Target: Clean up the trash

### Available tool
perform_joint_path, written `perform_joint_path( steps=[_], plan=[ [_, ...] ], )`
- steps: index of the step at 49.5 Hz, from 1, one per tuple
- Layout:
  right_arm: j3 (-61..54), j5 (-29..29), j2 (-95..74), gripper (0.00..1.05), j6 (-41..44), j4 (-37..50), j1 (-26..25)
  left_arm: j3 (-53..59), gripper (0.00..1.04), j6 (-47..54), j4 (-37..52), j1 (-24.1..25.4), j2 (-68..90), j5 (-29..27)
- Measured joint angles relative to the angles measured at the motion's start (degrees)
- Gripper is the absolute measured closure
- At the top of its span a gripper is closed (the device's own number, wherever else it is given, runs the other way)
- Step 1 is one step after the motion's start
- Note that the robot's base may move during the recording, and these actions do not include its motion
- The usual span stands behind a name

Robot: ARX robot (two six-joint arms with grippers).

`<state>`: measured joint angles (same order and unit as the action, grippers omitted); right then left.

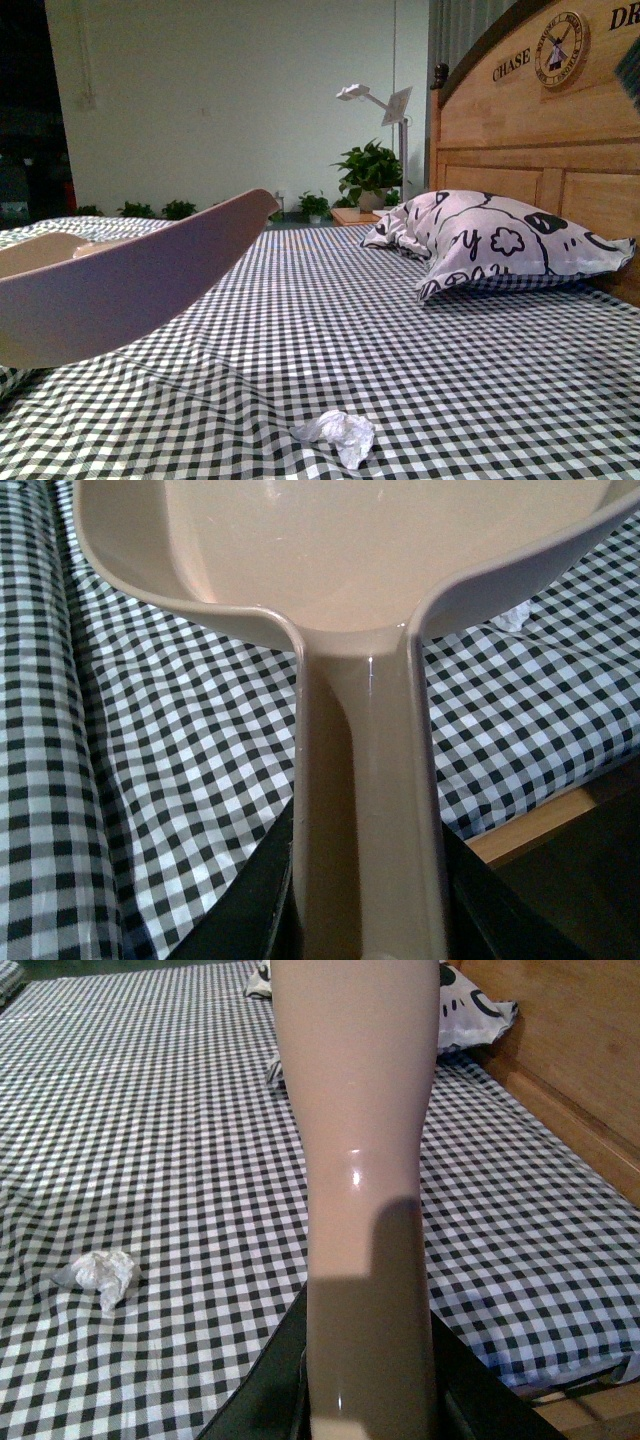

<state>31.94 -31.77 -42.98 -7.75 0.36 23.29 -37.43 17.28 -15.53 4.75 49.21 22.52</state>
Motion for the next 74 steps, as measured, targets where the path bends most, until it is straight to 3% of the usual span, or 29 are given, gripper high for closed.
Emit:
perform_joint_path(
  steps=[10,19,28,39,74],
  plan=[
    [0.0,-0.02,0.0,0.85,0.0,0.0,0.0,-4.68,0.78,17.14,3.23,5.66,11.96,7.93],
    [0.0,0.02,0.0,0.85,0.0,0.0,0.0,-6.05,0.78,35.69,2.43,5.86,20.02,7.65],
    [0.0,0.02,0.0,0.85,0.0,0.0,0.0,-7.56,0.78,45.68,4.33,3.61,25.57,5.18],
    [0.0,0.02,0.0,0.85,0.0,0.0,0.0,-9.2,0.78,48.48,6.64,1.25,31.56,3.91],
    [0.0,0.0,0.0,0.85,0.0,0.0,0.0,-10.91,0.78,48.74,2.34,0.92,39.28,5.53]
  ],
)
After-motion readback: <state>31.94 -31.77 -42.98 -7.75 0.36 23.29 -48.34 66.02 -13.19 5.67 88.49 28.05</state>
